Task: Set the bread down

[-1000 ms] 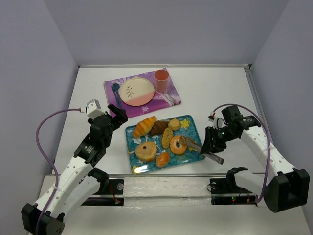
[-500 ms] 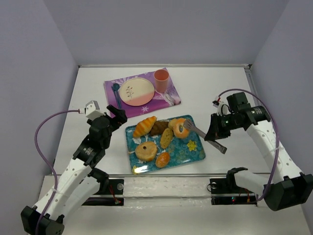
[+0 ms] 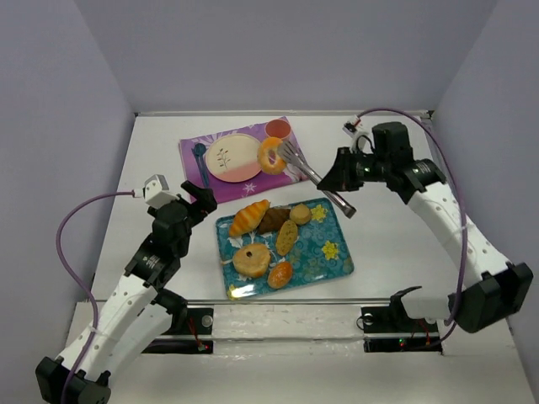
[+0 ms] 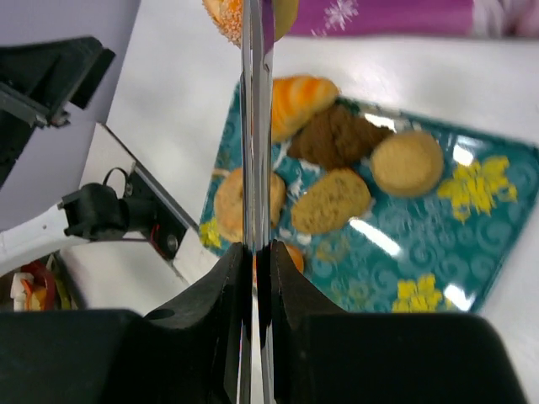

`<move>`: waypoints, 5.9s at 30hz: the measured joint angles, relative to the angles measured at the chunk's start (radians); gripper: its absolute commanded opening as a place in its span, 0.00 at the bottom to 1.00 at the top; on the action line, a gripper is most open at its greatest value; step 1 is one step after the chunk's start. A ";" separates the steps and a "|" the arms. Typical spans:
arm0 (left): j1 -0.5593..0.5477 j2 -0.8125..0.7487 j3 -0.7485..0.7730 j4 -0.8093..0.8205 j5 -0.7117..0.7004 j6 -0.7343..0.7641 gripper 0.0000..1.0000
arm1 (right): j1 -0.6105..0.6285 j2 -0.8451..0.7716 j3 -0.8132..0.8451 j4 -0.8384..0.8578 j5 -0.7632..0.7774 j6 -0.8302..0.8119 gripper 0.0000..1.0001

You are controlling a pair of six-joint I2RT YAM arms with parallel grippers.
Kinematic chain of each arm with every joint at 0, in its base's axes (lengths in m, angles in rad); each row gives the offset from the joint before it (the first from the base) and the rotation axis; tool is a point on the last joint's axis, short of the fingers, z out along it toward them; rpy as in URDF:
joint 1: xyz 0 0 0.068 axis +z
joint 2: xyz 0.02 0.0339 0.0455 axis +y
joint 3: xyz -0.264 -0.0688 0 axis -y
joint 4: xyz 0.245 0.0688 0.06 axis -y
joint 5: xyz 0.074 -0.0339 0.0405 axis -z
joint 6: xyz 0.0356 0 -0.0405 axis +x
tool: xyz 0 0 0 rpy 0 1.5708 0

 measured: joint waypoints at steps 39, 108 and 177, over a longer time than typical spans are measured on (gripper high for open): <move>0.000 -0.001 -0.022 0.000 -0.002 -0.014 0.99 | 0.235 1.094 0.826 0.158 0.160 0.072 0.54; 0.000 -0.019 -0.027 0.045 0.102 -0.012 0.99 | 0.237 0.016 -0.307 0.045 0.434 0.045 0.22; 0.000 -0.016 -0.038 0.043 -0.006 -0.009 0.99 | 0.233 0.242 0.111 0.123 0.494 -0.100 0.53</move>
